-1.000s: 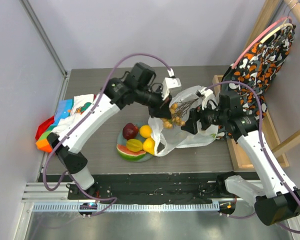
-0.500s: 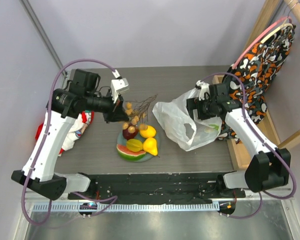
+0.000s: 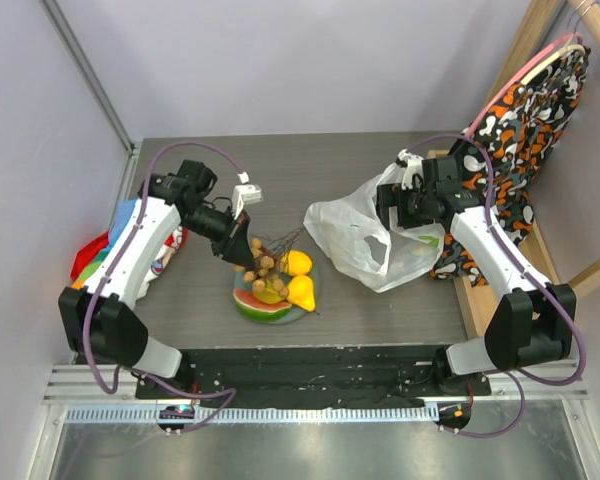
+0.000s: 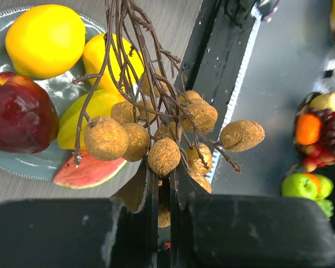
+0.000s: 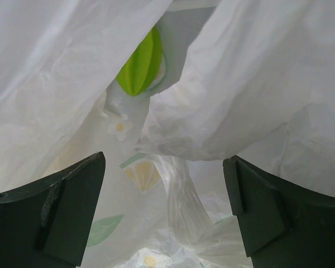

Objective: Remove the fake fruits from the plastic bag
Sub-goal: Place the fake fruit on the plate.

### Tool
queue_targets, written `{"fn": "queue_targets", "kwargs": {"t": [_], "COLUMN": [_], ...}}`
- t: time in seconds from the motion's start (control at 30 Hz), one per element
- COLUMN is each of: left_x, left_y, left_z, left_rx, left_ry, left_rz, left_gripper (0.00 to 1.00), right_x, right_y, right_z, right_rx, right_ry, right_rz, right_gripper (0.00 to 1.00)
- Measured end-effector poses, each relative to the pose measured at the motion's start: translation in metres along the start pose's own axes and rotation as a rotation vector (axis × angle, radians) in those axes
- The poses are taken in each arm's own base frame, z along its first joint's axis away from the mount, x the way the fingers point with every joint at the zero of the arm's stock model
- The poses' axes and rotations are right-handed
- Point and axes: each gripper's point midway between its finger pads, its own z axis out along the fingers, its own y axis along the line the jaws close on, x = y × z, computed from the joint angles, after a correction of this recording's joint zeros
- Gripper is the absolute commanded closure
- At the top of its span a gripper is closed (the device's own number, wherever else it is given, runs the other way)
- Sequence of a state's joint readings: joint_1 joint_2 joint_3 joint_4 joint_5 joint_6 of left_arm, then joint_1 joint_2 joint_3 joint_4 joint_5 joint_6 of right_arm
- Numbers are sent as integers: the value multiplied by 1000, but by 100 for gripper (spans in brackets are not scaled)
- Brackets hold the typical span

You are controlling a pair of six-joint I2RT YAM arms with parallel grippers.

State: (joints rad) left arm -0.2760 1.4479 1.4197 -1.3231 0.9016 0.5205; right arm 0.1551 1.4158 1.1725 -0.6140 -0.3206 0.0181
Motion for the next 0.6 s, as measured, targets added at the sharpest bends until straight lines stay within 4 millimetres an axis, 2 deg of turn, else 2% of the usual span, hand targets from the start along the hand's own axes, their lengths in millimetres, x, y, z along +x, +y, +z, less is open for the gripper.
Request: {"fn": "queue_targets", "kwargs": {"t": [0.1,0.27,0.4,0.6], "left_x": [1,-1,0,15], "left_y": [17,43,43,42], "left_z": [-1,-20,-15,-1], "left_rx": [31,25,85,153], "left_ry": [-31,-139,-178,-174], "left_rz": [-52,-67,-63,-104], "left_gripper": [100,100,100,100], "right_x": [4,11,16,15], "right_y": [1,1,0,1], "right_z": [-1,-4,-3,-2], "right_rx": [-6,-13,-18,-27], "right_ry": [3,5,17,15], "right_rz": [3,12,23,26], "right_gripper": [5,5,5,4]}}
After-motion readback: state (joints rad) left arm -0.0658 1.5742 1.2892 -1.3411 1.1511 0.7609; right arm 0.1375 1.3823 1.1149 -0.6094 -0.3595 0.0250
